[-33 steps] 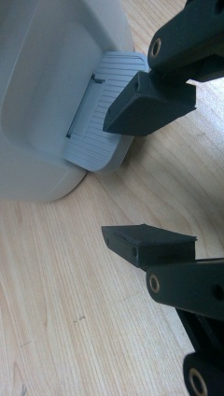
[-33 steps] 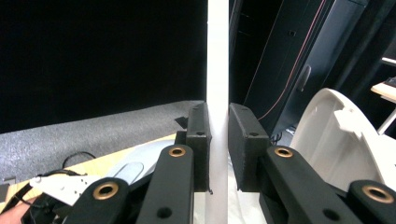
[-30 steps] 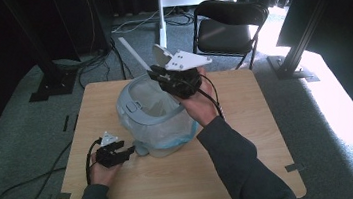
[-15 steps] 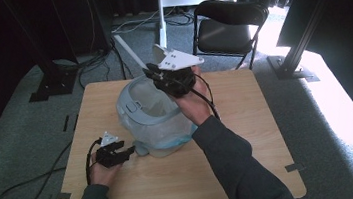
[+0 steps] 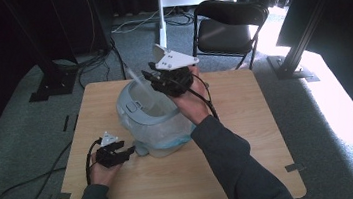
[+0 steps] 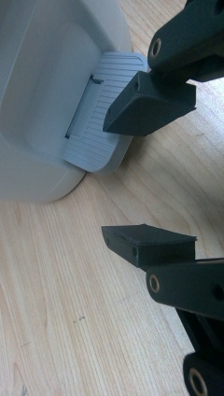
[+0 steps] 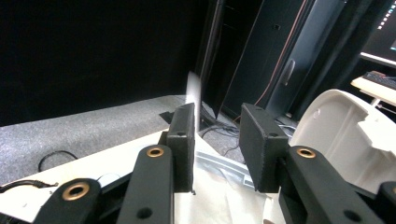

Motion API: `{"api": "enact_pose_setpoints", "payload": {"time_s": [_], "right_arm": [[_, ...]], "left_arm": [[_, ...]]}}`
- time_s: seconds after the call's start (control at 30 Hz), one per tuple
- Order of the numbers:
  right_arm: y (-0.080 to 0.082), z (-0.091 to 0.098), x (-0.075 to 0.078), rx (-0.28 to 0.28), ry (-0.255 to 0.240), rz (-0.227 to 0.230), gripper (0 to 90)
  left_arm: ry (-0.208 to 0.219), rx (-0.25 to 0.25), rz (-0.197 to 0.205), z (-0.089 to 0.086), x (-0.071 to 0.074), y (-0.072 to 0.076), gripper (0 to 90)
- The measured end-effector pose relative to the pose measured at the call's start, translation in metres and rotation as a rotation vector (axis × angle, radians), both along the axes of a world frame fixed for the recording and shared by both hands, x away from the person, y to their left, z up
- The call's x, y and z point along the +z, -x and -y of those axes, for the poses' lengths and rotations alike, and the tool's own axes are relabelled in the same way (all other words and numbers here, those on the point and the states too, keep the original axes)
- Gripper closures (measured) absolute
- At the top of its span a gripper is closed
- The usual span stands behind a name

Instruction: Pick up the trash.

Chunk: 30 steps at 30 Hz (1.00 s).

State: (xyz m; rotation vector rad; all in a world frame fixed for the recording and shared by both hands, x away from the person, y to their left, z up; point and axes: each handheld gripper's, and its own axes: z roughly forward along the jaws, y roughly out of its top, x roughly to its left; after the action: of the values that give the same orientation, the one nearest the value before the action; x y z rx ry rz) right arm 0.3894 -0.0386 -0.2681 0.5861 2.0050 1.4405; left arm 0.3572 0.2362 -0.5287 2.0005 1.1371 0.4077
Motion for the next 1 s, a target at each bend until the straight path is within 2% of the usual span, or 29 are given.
{"api": "enact_pose_setpoints", "payload": {"time_s": [0.3,0.67,0.9,1.0], "right_arm": [[0.006,0.009,0.0,0.014,-0.005,-0.014,66.1],[0.013,0.019,-0.002,0.037,0.023,-0.019,68.1],[0.019,0.031,-0.003,0.054,-0.008,-0.042,68.7],[0.022,0.035,-0.004,0.056,0.007,-0.037,69.1]], "left_arm": [[0.0,0.0,0.0,0.0,0.0,0.0,43.9],[-0.002,0.001,0.0,0.0,0.0,0.0,43.9],[-0.003,0.001,0.001,0.0,0.0,0.0,43.9],[-0.002,0.002,0.001,0.0,0.0,0.0,44.0]]}}
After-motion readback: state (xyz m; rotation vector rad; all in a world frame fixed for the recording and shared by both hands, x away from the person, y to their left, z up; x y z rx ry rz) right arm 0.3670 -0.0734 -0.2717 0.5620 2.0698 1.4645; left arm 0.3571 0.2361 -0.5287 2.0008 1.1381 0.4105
